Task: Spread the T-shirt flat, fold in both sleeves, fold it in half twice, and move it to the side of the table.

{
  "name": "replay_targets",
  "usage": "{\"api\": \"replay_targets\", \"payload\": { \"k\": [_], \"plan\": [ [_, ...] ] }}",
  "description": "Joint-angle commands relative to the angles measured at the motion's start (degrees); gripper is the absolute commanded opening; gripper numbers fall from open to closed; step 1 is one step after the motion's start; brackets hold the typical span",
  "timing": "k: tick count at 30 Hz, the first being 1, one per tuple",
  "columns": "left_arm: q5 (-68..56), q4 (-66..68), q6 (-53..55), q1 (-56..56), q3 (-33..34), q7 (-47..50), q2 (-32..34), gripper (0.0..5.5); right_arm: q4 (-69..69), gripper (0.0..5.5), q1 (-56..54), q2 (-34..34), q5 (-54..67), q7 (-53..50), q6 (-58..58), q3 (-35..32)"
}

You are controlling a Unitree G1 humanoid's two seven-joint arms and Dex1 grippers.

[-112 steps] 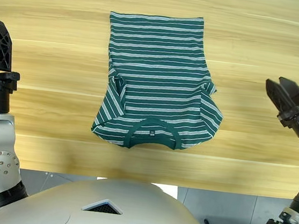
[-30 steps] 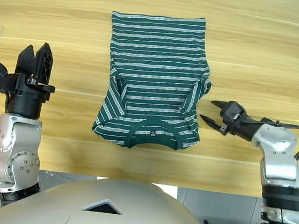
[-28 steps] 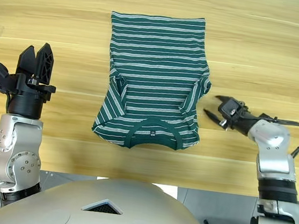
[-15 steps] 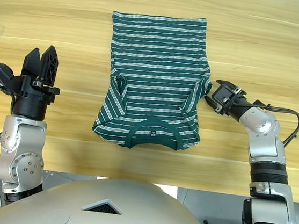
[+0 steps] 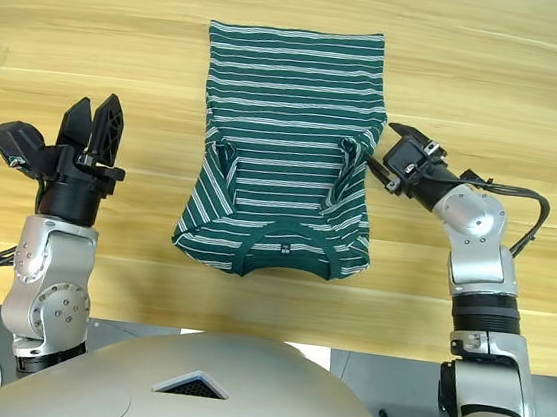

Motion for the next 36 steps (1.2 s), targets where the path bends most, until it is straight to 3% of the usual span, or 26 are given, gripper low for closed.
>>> {"api": "replay_targets", "payload": {
  "k": [1, 14, 19, 21, 25, 27, 29, 33, 36],
  "plan": [
    [0.5, 0.5, -0.5, 0.3, 0.2, 0.1, -0.5, 2.57, -0.4, 2.74, 0.1, 1.1, 0.0, 0.2, 0.4, 0.8],
    [1.0, 0.7, -1.0, -0.5, 0.0, 0.4, -1.2, 2.57, 0.7, 2.74, -0.2, 8.2, -1.5, 0.1, 0.4, 7.0],
    [1.4, 0.8, -0.9, -1.1, -0.2, 0.5, -0.9, 2.57, -0.5, 2.74, 0.3, 8.8, -0.5, -0.6, -0.1, 6.2],
    [2.8, 0.3, -1.0, -2.2, 0.5, 0.2, 0.7, 2.57, -2.8, 2.74, -0.5, 10.6, 5.7, -1.4, -1.8, 1.8],
    [14.3, -0.4, -4.7, -0.5, 4.8, -4.9, 12.5, 2.57, -4.7, 2.74, -1.4, 8.9, 9.1, -6.5, -8.1, -7.3],
    [18.9, -0.3, -6.5, 2.8, 7.5, -10.7, 20.2, 2.57, -7.3, 2.74, 0.4, 4.9, 11.5, -3.3, -7.5, -10.3],
    [25.5, -0.8, -12.1, 7.5, 8.7, -19.0, 29.4, 2.57, -6.2, 2.74, 1.1, -1.2, 6.8, -3.0, -15.2, -12.3],
    [45.3, 4.4, -28.2, 8.8, 6.1, -27.0, 45.2, 2.57, 1.8, 2.74, 2.6, -11.4, -8.1, -4.7, -35.5, -9.0],
    [47.6, 3.1, -34.7, 9.0, 2.3, -31.0, 48.3, 2.57, 2.6, 2.74, 6.7, -15.9, -13.1, -3.3, -47.8, -4.2]
  ]
}}
